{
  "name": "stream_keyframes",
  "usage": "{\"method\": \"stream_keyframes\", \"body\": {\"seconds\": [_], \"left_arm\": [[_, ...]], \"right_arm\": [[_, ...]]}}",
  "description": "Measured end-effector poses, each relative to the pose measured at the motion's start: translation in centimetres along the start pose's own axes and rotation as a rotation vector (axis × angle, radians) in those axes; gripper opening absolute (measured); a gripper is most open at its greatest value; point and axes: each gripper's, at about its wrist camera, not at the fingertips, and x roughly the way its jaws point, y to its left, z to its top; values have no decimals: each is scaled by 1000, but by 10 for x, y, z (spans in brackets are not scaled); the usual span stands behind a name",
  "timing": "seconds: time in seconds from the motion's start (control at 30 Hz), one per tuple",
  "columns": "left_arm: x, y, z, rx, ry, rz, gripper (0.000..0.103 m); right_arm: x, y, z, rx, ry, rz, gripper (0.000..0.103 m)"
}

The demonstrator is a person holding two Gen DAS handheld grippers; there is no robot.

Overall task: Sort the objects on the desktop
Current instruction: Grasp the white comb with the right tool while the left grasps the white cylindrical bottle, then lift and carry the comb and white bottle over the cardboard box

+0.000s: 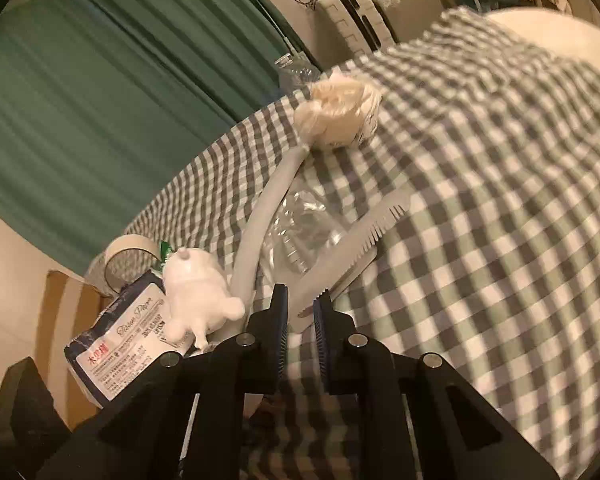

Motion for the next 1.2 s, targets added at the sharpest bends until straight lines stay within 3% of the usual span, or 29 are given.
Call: {"method": "stream_keyframes", "body": {"seconds": [0.17, 0.43, 0.57, 0.63, 0.8, 0.87, 0.9, 0.97, 1.0, 1.03, 1.2], "left_arm": [[-10, 1, -5, -15, -9, 6, 33], [-41, 16, -14, -119, -7, -12, 32], [-65, 17, -16, -126, -34, -1, 27], [-76, 17, -15, -125, -41, -8, 5], [-84, 14, -19, -88, -9, -10, 6], [-81, 13, -23, -100, -3, -13, 8], [-80, 13, -24, -107, -8, -10, 16], [-77, 11, -24, -123, -16, -1, 42], [-76, 10, -23, -133, -21, -1, 61], [-75, 9, -20, -143, -32, 0, 70], [-49, 12, 4, -156, -45, 46, 72]], "right_arm": [[3, -24, -3, 136, 13, 102, 10], [-24, -9, -7, 107, -13, 111, 7], [-48, 0, -18, 81, -31, 76, 6], [-65, 5, -21, 46, -32, 36, 6], [-91, 23, -27, -54, -19, -108, 6], [-100, 23, -38, -64, -15, -129, 6], [-99, 22, -41, -60, -11, -130, 6], [-99, 19, -48, -46, 3, -132, 6], [-98, 17, -50, -35, 11, -131, 6], [-95, 13, -50, -20, 19, -121, 6], [-85, 1, -51, 28, 17, -75, 7]]}}
